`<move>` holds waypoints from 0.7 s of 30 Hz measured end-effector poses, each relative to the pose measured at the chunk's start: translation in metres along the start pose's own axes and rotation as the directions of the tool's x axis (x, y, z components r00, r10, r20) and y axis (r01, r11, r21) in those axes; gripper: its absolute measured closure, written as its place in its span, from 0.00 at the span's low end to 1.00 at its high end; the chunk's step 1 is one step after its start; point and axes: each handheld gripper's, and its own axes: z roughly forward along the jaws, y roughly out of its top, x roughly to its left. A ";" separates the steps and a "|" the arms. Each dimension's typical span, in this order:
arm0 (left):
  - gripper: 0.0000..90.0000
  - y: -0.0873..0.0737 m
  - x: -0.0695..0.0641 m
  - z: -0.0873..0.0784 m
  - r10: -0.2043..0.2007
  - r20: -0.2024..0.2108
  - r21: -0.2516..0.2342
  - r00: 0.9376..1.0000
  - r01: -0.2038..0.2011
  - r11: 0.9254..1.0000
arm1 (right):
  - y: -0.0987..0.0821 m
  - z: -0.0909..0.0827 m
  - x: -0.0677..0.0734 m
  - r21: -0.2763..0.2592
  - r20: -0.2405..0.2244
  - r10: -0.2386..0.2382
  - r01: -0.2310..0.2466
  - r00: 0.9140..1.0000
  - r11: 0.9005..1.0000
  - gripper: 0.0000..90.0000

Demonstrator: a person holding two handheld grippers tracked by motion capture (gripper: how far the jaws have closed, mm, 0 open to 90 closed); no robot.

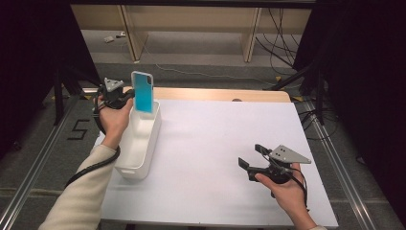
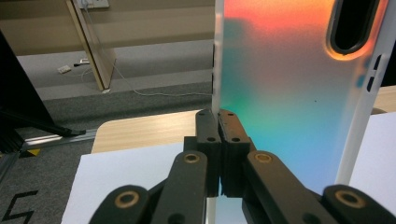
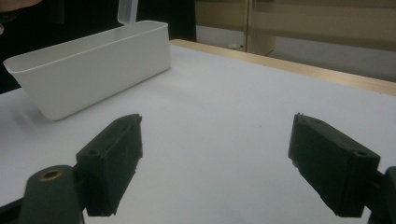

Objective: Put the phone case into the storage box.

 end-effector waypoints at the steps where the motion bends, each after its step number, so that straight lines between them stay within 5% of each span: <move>1: 0.98 0.000 0.000 0.001 0.000 0.001 0.000 1.000 0.000 1.000 | 0.000 0.000 0.000 0.000 0.005 0.000 0.000 1.000 1.000 0.21; 10: 0.98 0.000 0.001 0.006 -0.001 -0.007 0.011 1.000 0.002 1.000 | 0.001 -0.002 0.000 0.029 0.006 -0.003 0.002 1.000 1.000 0.21; 21: 0.98 -0.002 0.004 0.012 -0.009 -0.018 0.023 1.000 0.009 1.000 | -0.001 0.001 0.001 -0.005 -0.008 0.008 -0.008 1.000 1.000 0.20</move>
